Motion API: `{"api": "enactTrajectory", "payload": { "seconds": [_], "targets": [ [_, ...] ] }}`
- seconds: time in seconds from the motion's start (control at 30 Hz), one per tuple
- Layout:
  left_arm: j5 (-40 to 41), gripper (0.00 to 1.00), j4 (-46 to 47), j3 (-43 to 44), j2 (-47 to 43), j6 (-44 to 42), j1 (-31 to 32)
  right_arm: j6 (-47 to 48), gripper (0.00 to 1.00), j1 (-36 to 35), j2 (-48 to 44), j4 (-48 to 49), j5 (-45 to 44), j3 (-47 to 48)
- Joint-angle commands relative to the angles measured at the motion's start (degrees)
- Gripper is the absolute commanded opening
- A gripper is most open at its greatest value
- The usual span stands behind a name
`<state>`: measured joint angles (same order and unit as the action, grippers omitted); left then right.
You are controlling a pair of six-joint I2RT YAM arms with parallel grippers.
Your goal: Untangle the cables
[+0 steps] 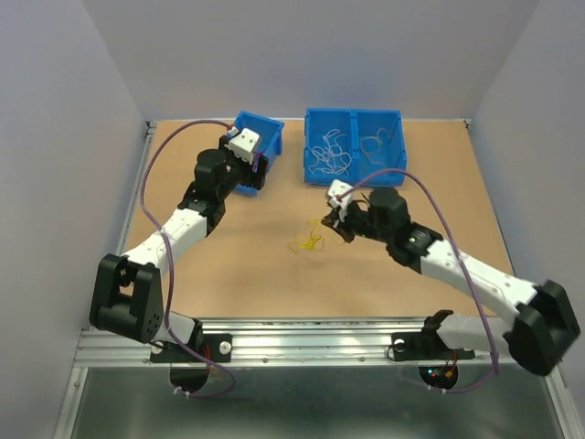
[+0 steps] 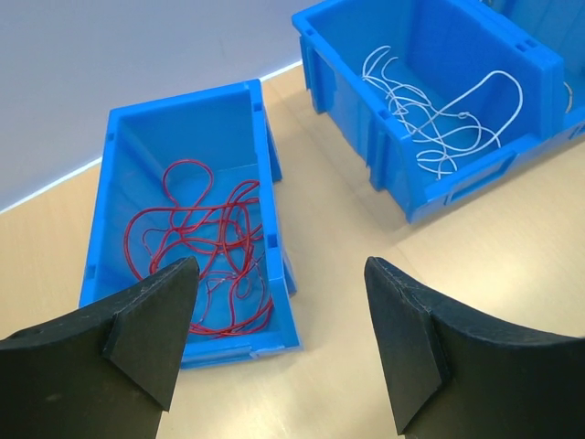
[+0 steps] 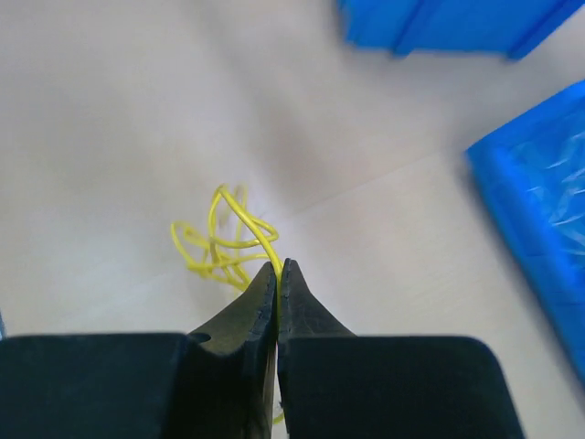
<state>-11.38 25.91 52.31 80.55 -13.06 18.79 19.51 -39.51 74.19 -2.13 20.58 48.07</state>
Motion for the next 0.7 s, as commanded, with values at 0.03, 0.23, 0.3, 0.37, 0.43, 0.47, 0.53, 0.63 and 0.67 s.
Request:
{"api": "enactTrajectory", "payload": {
  "seconds": [0.03, 0.23, 0.3, 0.37, 0.43, 0.47, 0.53, 0.63, 0.67],
  "targets": [
    [-10.1, 0.84, 3.6, -1.9, -4.3, -1.9, 0.6, -6.7, 0.01, -0.4, -16.7, 19.3, -12.5, -11.7],
    [-25.2, 0.86, 4.9, -5.7, -7.7, -5.1, 2.6, -8.8, 0.01, -0.3, -27.4, 22.7, -13.1, -17.6],
    [-26.7, 0.86, 5.5, -7.2, -9.1, -6.2, 3.4, -9.8, 0.0, -0.3, -28.7, 23.0, -14.9, -17.7],
    [-27.9, 0.86, 5.9, -8.4, -10.0, -7.1, 4.3, -10.8, 0.0, -0.3, -28.8, 24.3, -18.9, -17.8],
    [-27.7, 0.86, 6.1, -8.9, -11.0, -8.3, 5.2, -12.4, 0.01, -0.3, -28.7, 26.2, -23.5, -17.8],
    [-27.2, 0.86, 6.2, -9.2, -11.3, -8.6, 5.4, -13.1, 0.0, -0.3, -28.3, 26.8, -26.4, -17.7],
    [-26.2, 0.86, 6.5, -9.7, -11.8, -8.8, 5.6, -14.8, 0.01, -0.4, -26.8, 27.9, -34.7, -16.6],
    [-25.5, 0.86, 6.5, -9.7, -11.8, -8.8, 5.6, -16.4, 0.01, -0.2, -24.0, 30.9, -45.3, -15.0],
    [-25.5, 0.86, 6.5, -9.7, -11.7, -8.7, 5.7, -16.5, 0.01, 0.0, -23.1, 31.6, -47.5, -14.6]
  ]
}}
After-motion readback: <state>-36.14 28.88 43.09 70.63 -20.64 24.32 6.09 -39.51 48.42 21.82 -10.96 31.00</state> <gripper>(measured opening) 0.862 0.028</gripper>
